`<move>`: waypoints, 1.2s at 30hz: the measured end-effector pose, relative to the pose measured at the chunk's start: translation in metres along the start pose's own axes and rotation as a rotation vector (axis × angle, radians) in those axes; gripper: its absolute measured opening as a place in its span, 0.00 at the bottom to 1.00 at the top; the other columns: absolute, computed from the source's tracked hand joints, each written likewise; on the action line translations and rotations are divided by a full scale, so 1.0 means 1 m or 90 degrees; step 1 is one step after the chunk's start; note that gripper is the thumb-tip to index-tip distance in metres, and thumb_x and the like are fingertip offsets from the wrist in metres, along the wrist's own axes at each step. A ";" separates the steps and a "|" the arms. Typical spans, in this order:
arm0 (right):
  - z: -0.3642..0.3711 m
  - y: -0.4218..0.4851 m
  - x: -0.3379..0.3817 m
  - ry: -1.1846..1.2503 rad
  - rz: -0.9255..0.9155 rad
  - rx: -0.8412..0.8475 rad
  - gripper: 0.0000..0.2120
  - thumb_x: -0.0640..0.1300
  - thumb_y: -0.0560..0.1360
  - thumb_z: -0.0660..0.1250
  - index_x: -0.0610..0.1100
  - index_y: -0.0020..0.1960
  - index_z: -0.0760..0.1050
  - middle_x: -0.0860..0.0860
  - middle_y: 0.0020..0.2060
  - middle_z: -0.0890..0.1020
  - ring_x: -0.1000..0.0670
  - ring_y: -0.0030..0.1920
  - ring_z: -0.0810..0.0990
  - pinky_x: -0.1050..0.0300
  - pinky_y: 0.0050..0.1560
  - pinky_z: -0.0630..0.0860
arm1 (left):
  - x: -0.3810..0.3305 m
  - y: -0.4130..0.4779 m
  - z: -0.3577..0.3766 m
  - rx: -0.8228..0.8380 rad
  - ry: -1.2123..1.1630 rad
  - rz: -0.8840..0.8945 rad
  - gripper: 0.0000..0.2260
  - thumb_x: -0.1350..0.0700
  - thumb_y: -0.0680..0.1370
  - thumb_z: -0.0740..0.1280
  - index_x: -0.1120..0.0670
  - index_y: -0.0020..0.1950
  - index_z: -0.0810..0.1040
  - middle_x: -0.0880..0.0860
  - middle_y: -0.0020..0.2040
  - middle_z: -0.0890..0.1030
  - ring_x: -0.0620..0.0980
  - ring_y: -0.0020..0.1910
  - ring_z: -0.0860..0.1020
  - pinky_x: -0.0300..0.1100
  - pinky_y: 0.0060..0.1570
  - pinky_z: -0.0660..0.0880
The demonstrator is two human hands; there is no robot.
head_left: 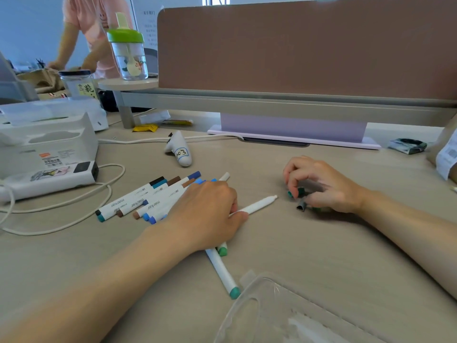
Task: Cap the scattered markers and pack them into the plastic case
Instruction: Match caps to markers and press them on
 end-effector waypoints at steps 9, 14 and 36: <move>0.007 0.000 -0.004 -0.038 0.007 0.053 0.07 0.56 0.72 0.68 0.54 0.40 0.74 0.54 0.48 0.74 0.51 0.51 0.74 0.59 0.52 0.70 | 0.024 -0.001 -0.010 -0.041 -0.063 -0.054 0.13 0.43 0.80 0.62 0.50 0.42 0.76 0.47 0.41 0.77 0.49 0.42 0.76 0.46 0.43 0.73; 0.011 0.004 -0.003 -0.007 0.001 -0.051 0.06 0.53 0.74 0.65 0.51 0.43 0.76 0.54 0.46 0.77 0.52 0.49 0.77 0.55 0.52 0.74 | 0.032 -0.001 -0.013 -0.064 -0.093 -0.074 0.12 0.43 0.80 0.62 0.50 0.46 0.77 0.49 0.42 0.81 0.50 0.43 0.77 0.49 0.44 0.76; 0.011 0.005 0.011 0.065 0.035 -0.216 0.05 0.38 0.75 0.72 0.48 0.46 0.81 0.51 0.38 0.83 0.54 0.39 0.79 0.65 0.44 0.75 | 0.028 0.000 -0.010 -0.124 -0.097 0.009 0.10 0.44 0.79 0.64 0.49 0.50 0.78 0.46 0.41 0.80 0.45 0.40 0.74 0.42 0.40 0.71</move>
Point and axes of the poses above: each hand's wrist, its own y-axis towards the middle knuckle, its own z-axis out of the palm, x = y × z, the point moved 2 cm from there along y, towards the middle knuckle
